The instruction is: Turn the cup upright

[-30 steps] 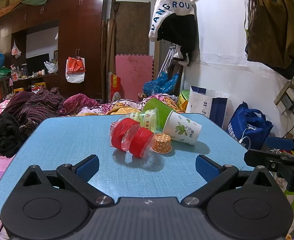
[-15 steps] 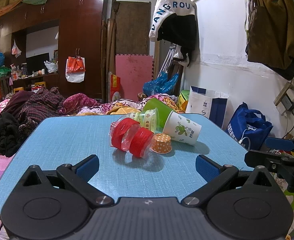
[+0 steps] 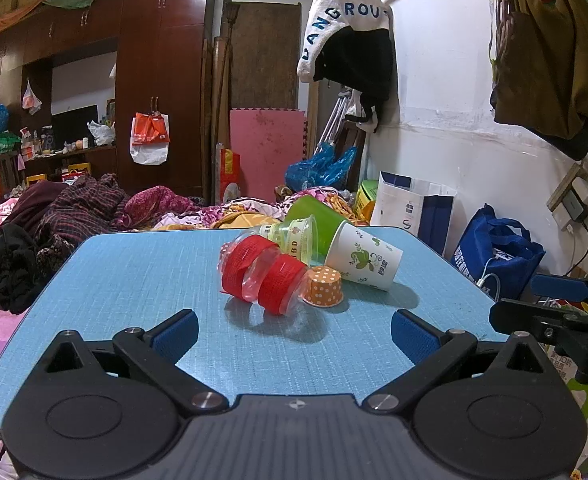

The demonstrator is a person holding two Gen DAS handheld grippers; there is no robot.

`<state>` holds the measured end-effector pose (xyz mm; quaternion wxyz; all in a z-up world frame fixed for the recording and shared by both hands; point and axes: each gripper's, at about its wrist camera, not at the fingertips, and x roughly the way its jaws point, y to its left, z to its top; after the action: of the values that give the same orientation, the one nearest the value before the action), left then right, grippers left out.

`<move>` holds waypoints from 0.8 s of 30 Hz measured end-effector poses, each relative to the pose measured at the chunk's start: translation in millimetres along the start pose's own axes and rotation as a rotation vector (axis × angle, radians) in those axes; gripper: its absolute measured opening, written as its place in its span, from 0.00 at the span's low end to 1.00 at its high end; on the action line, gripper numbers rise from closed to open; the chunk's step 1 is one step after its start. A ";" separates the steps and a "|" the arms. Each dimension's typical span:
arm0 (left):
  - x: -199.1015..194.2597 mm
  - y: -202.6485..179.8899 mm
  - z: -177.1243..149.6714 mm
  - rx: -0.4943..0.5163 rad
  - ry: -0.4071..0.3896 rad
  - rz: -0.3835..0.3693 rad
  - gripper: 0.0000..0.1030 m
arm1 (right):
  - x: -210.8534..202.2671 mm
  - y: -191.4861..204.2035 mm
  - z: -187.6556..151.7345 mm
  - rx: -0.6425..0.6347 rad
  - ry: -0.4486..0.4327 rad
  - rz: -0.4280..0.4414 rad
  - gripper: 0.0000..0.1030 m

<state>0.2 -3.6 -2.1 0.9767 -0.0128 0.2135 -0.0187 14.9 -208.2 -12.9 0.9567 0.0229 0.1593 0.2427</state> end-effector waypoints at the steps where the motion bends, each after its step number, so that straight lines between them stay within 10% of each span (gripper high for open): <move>1: 0.0 0.0 -0.1 0.000 0.000 0.000 1.00 | 0.0 -0.3 0.0 0.001 0.000 0.000 0.99; 24: 28.0 41.8 31.4 0.009 -0.044 -0.056 1.00 | 28.6 -1.3 2.9 0.021 0.051 0.013 0.99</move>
<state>40.1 37.5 13.4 0.9803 -0.0147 0.1916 -0.0467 40.2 -195.8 -18.7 0.9504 0.0280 0.1860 0.2477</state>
